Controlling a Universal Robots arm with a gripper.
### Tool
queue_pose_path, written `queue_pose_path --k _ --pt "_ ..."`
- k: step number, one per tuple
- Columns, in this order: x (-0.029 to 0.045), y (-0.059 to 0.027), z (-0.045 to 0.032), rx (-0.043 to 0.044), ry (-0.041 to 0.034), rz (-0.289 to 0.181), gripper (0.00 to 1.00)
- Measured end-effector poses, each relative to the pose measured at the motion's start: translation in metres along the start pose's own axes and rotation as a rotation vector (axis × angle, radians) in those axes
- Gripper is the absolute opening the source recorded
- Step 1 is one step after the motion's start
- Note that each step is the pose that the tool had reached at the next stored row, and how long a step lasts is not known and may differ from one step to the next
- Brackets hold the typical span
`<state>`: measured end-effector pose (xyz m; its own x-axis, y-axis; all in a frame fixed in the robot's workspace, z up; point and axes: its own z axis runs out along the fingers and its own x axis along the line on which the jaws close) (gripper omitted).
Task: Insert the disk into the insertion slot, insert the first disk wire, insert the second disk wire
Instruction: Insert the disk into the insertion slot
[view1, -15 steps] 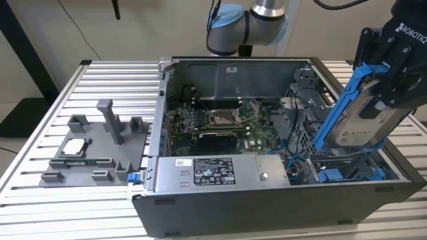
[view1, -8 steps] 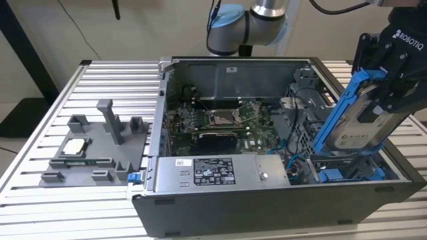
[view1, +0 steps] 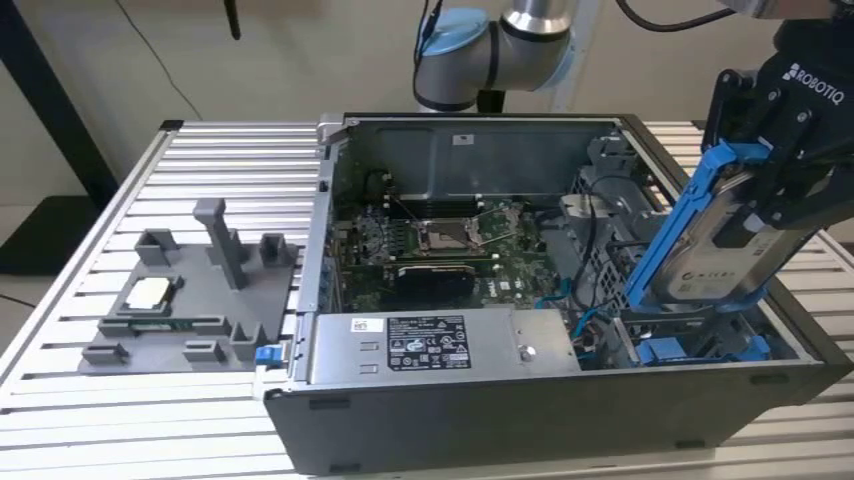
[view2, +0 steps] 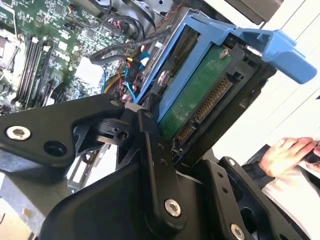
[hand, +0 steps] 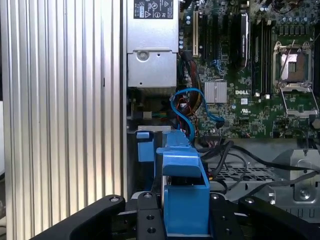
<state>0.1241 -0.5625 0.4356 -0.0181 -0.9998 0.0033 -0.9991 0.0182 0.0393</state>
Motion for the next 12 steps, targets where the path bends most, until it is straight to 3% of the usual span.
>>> queue_pose_path --k 12 --pt "0.0 -0.0003 0.0078 0.0 0.0 0.0 0.33"
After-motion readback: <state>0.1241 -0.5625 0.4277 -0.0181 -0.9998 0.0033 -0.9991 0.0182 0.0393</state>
